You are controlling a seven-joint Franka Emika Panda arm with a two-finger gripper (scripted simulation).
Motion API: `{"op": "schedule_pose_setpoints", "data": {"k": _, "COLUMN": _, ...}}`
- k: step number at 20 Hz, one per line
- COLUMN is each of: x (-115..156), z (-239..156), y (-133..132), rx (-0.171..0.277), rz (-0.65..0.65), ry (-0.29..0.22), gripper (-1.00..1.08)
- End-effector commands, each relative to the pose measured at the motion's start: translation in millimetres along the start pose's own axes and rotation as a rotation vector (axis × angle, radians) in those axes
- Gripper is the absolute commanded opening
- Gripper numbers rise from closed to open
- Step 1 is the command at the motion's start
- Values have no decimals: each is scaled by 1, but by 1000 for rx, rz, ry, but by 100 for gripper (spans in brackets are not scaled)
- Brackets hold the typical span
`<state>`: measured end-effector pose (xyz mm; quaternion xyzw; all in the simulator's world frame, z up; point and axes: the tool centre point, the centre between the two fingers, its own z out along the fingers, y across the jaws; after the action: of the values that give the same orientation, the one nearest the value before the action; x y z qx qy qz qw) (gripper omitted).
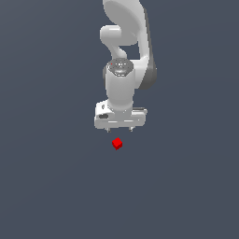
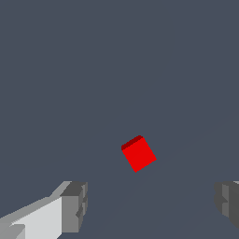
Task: Pick up the red cube and move it to a goal position.
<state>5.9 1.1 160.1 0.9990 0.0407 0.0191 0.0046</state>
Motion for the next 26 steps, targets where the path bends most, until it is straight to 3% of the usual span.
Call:
{"op": "schedule_pose_setpoints", "data": {"k": 1, "x": -1, "z": 9, "y": 1, "rx": 2, "rz": -34, "ry": -3, "gripper": 100}}
{"op": "schedule_pose_setpoints", "data": {"k": 17, "x": -9, "z": 104, "y": 7, "rx": 18, "rz": -409, "ry": -24, "gripper": 100}}
{"op": "schedule_pose_setpoints", "data": {"k": 26, "x": -10, "z": 136, "y": 10, "rx": 22, "rz": -534, "ry": -32, "gripper": 100}}
